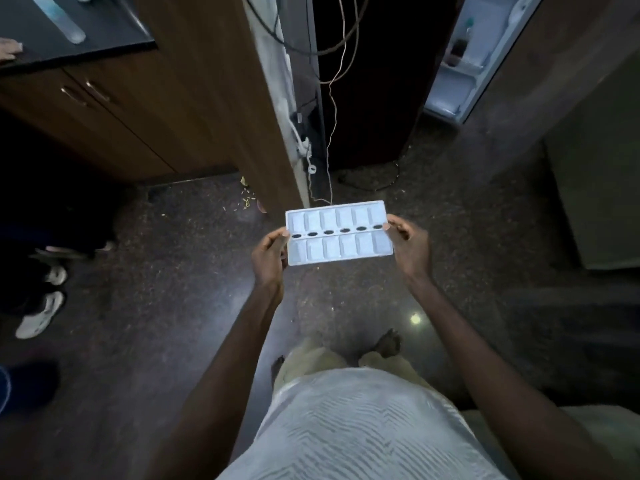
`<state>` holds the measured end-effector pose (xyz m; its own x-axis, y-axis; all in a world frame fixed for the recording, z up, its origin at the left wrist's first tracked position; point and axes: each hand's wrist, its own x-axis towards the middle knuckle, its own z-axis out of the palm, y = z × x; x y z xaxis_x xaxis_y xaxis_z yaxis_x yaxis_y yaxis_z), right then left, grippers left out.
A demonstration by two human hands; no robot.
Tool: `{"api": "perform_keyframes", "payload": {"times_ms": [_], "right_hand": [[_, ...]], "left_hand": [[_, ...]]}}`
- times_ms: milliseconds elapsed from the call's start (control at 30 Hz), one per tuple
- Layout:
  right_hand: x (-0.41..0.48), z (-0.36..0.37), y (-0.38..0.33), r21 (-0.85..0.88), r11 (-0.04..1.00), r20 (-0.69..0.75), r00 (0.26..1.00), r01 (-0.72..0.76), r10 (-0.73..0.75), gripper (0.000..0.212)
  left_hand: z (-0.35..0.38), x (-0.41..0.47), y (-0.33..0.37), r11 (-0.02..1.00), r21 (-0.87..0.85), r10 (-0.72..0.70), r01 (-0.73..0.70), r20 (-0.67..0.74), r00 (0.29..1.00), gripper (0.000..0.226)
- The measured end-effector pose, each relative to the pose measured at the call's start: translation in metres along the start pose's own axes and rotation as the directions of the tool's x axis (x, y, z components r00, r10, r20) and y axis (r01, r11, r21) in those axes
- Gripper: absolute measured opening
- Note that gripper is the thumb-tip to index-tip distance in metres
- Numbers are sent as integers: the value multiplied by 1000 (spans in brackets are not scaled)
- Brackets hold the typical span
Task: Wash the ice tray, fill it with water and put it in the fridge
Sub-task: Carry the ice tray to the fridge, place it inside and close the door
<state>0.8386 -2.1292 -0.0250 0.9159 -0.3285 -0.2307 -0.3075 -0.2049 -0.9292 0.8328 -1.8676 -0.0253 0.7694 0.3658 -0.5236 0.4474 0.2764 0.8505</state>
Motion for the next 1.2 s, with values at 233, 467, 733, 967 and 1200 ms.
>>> {"api": "perform_keyframes", "payload": {"times_ms": [233,467,733,967,1200], "right_hand": [[98,-103,-3,-16,999,28,998,50,-49,24],[195,-182,1,35,998,0,999,51,-51,22],[334,-287,-1,63,998,-99,995,30,-24,22],[447,-409,-17,-18,1000,-274,962,0,-5,24],[577,-523,-27,33,999,-370,929,6,6,24]], "left_hand": [[134,-18,-11,998,-55,-6,4,-37,999,8],[261,2,-12,999,-33,-14,12,-36,999,9],[447,46,-7,1000,-15,28,-27,35,999,12],[632,60,23,1000,4,29,-30,161,987,15],[819,89,44,998,14,52,-58,296,954,6]]}}
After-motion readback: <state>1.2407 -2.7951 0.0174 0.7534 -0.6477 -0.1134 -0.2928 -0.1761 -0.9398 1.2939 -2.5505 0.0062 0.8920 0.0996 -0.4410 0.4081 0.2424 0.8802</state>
